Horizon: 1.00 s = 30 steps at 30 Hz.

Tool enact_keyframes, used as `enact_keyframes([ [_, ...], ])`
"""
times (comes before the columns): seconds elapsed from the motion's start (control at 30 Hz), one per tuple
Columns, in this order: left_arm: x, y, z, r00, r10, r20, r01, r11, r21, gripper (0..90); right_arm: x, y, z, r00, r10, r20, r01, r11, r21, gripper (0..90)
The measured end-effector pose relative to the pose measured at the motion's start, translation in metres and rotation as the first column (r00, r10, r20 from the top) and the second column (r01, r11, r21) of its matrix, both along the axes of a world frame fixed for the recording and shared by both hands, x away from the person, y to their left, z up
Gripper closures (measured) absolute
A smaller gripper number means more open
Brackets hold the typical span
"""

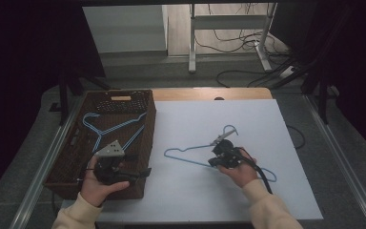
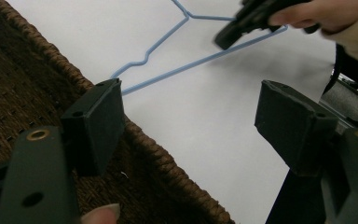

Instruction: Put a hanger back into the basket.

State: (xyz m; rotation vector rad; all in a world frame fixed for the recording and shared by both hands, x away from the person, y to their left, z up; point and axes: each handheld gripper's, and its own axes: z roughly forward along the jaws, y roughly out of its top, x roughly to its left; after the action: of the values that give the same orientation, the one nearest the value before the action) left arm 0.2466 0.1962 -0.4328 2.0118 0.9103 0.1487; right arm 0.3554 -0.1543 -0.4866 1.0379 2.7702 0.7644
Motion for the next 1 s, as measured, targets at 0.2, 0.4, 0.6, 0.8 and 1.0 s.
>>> enact_keyframes([
  [0.2, -0.001, 0.003, 0.000, 1.0000, 0.005, 0.001, -0.005, 1.0000, -0.006, 24.5, 0.021, 0.036, -0.014, 0.9997, -0.023, -0.002, 0.024, 0.999, 0.024, 90.0],
  [0.4, -0.001, 0.004, -0.001, 0.9999, 0.010, -0.001, -0.010, 0.9999, -0.006, 24.5, 0.031, 0.054, -0.026, 0.9991, -0.033, -0.024, 0.034, 0.999, 0.039, 90.0],
  [0.6, -0.002, 0.003, 0.000, 1.0000, 0.008, 0.001, -0.008, 1.0000, -0.004, 24.5, 0.028, 0.057, -0.027, 0.9988, -0.018, -0.045, 0.020, 0.998, 0.055, 90.0],
  [0.8, -0.001, 0.003, -0.001, 1.0000, 0.009, -0.002, -0.009, 1.0000, -0.002, 24.5, 0.012, 0.056, -0.026, 0.9972, 0.036, -0.066, -0.033, 0.998, 0.051, 90.0],
  [1.0, -0.002, 0.004, 0.000, 1.0000, 0.009, 0.001, -0.009, 1.0000, -0.003, 24.5, -0.015, 0.045, -0.025, 0.9906, 0.087, -0.105, -0.082, 0.995, 0.053, 90.0],
])
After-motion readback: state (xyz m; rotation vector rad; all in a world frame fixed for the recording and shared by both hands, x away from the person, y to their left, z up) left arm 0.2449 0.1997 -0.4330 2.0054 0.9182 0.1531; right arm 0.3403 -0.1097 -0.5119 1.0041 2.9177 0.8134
